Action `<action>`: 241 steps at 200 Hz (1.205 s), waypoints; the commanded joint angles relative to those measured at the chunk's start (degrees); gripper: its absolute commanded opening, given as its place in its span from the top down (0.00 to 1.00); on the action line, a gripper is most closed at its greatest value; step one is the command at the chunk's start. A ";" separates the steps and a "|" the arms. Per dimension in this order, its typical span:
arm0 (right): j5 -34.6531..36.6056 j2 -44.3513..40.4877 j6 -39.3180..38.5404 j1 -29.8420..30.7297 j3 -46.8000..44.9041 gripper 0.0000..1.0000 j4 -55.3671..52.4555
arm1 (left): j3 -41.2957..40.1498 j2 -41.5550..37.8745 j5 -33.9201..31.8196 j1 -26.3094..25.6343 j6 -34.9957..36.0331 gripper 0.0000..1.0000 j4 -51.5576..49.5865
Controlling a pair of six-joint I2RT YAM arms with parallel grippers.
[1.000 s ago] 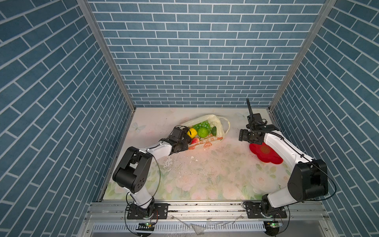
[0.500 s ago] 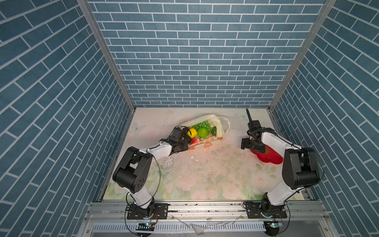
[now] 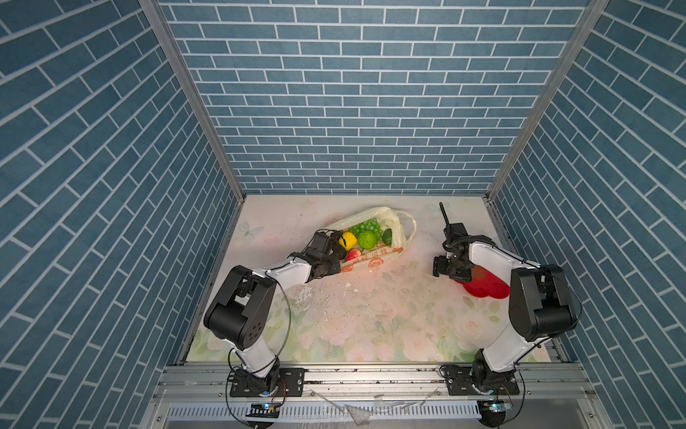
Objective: Take fruits out of the plastic bag
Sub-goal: Move the plate to the middle-right of the table.
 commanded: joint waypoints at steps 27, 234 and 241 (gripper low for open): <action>-4.44 -3.33 3.24 7.80 -0.98 0.20 -2.49 | -0.29 -1.92 -1.63 -0.40 0.10 0.91 -0.55; 5.79 -10.89 -1.91 8.46 11.04 0.22 -8.73 | 0.70 -3.84 -3.11 0.19 0.98 0.91 -2.41; 6.37 -9.52 -2.36 6.16 12.36 0.22 -8.08 | 0.62 -3.83 -3.06 0.18 1.04 0.91 -2.41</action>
